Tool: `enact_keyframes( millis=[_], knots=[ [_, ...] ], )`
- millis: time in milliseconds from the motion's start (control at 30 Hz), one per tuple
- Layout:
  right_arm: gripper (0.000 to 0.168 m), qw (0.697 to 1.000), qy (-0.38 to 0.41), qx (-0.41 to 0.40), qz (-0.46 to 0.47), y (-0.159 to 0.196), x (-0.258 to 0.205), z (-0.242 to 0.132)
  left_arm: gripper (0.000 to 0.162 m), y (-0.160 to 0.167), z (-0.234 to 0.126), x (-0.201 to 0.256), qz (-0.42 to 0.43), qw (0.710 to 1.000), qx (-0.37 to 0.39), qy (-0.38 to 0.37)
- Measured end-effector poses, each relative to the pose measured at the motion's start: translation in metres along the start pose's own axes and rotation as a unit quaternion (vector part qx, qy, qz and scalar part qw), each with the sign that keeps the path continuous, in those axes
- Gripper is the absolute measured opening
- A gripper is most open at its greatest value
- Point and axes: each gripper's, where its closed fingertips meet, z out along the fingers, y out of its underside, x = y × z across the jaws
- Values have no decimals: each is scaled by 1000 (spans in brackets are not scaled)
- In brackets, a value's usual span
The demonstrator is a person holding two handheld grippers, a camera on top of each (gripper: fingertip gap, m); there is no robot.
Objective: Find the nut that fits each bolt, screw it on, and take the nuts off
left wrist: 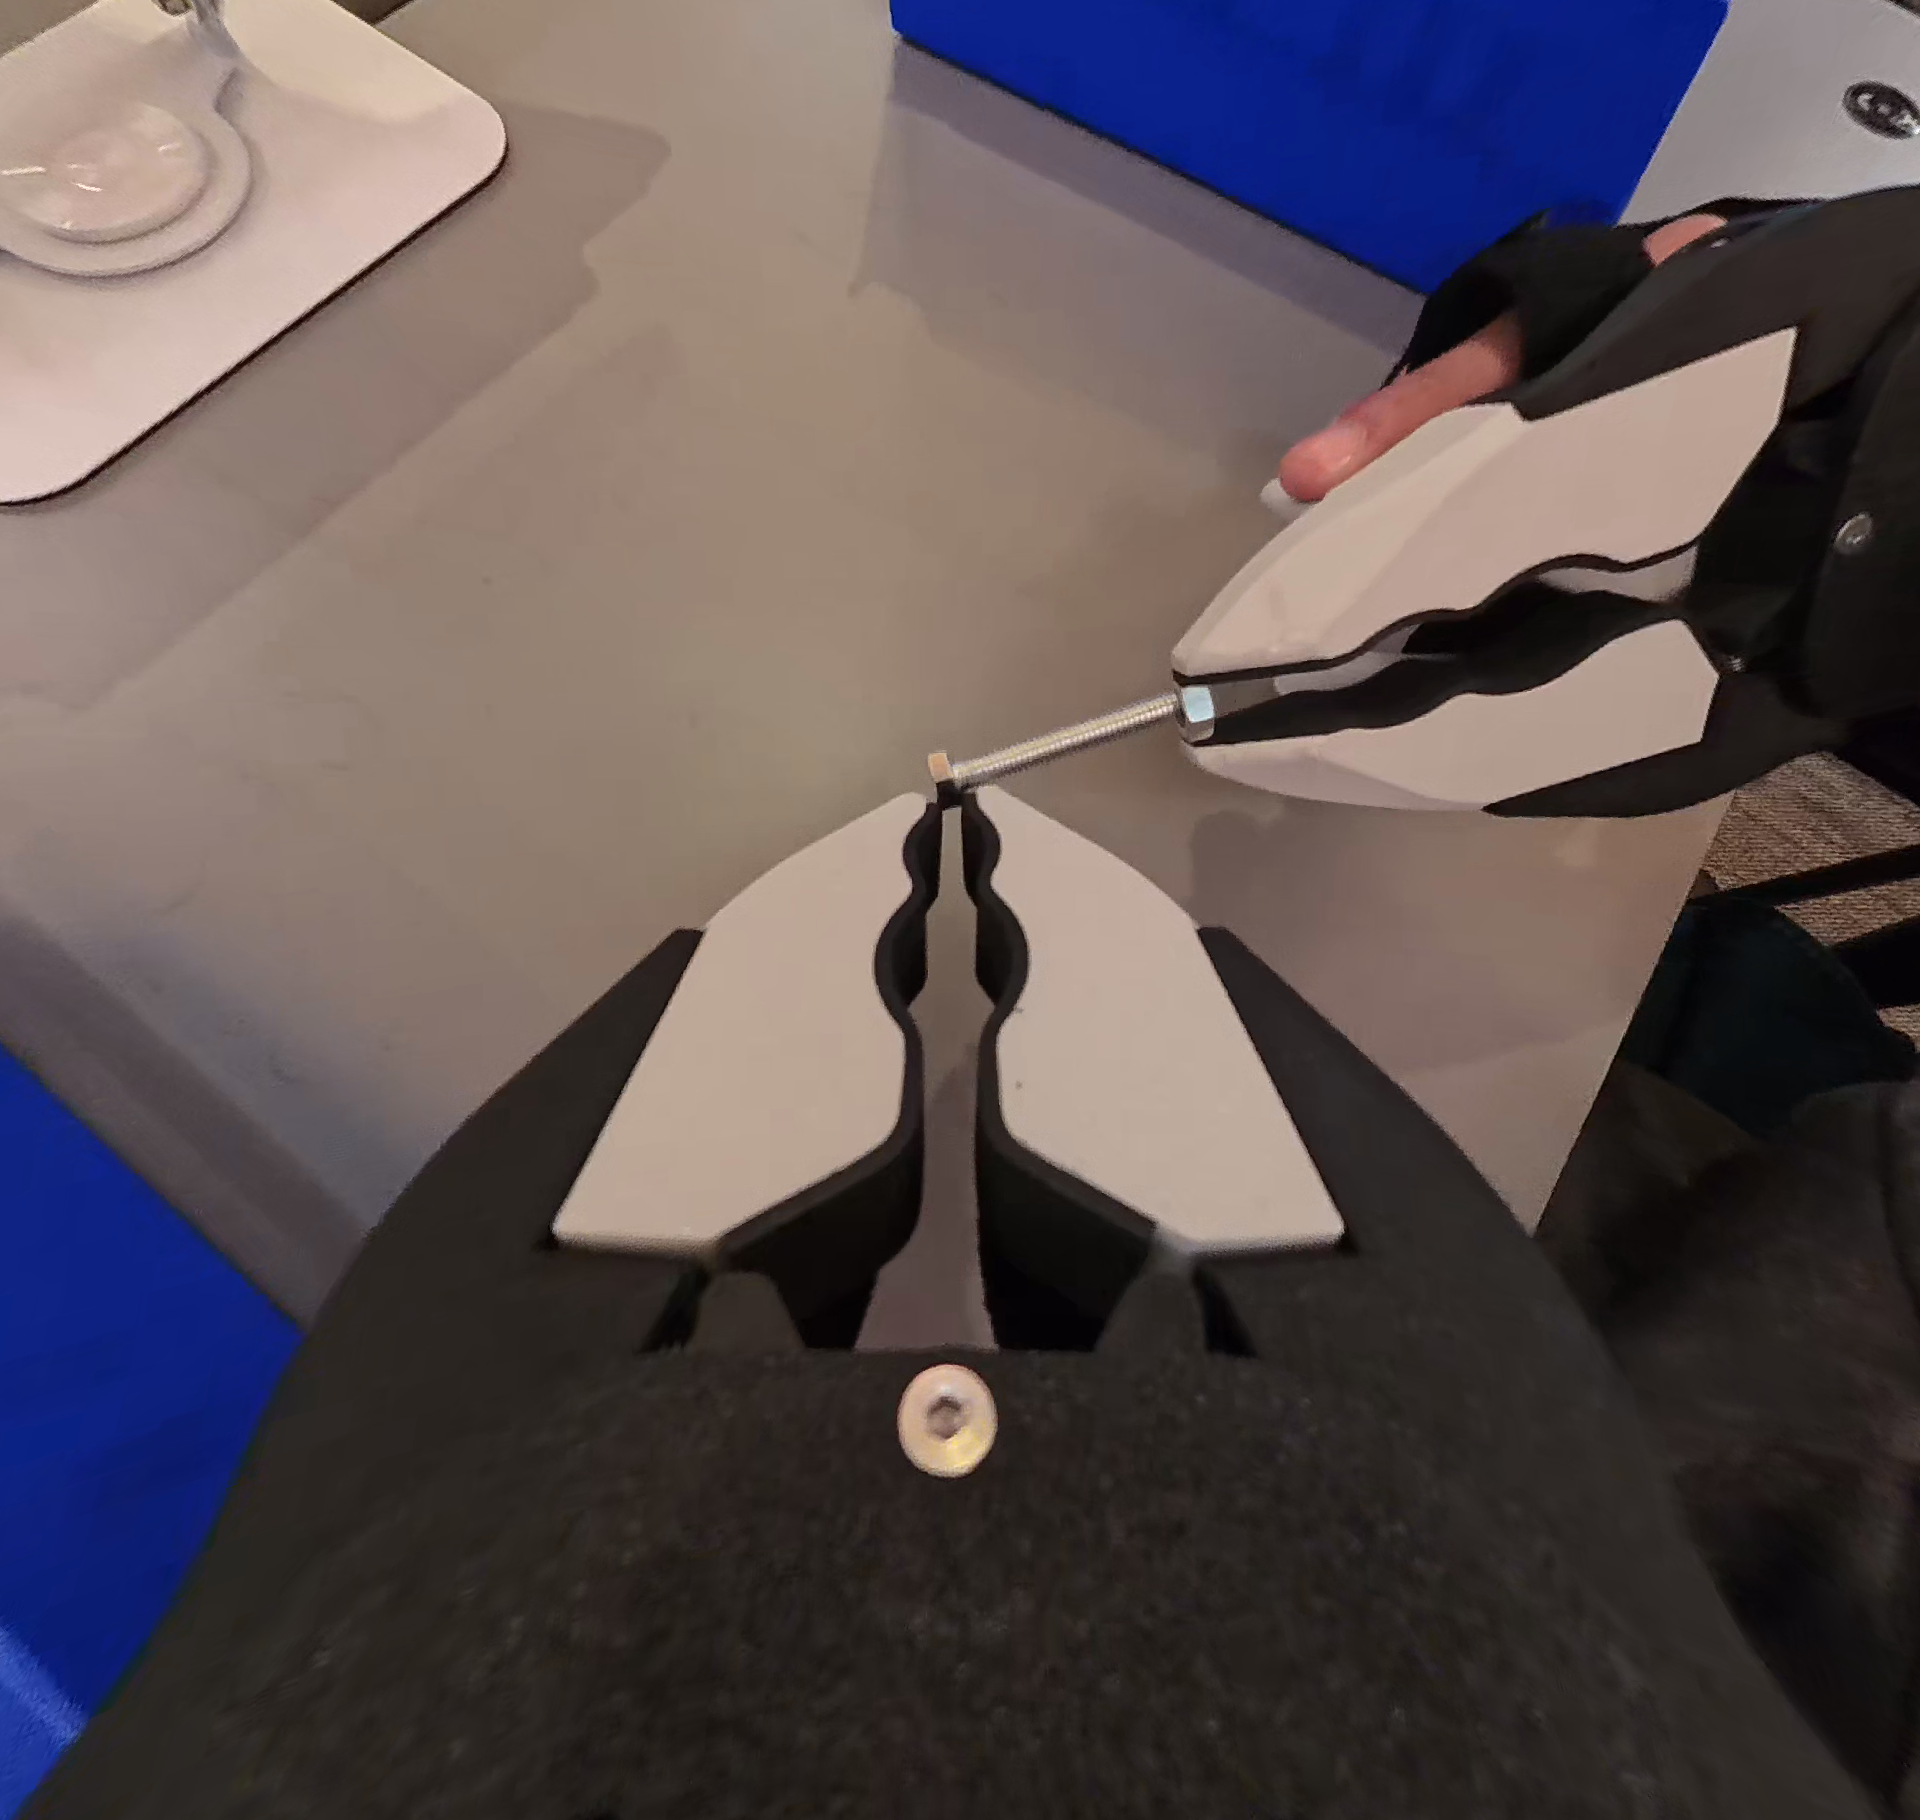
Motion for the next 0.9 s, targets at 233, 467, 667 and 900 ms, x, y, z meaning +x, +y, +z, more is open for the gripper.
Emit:
enact_keyframes(
  millis=[233, 467, 667, 900],
  knots=[
    [10, 1000, -7, -2, -2, 3, -2, 0, 3, 1, -5, 0, 0, 1000, 0, 6],
    [10, 1000, -13, 4, -15, -1, -6, -1, 3, 4, -2, 1, 8, 1000, -9, 4],
    [10, 1000, -14, 3, -17, 1, -6, 0, 3, 5, -1, 3, 8, 1000, -14, 8],
    [10, 998, -23, 14, 58, 1, -2, 0, 3, 0, -2, 3, 12, 1000, 17, 3]
  ],
)
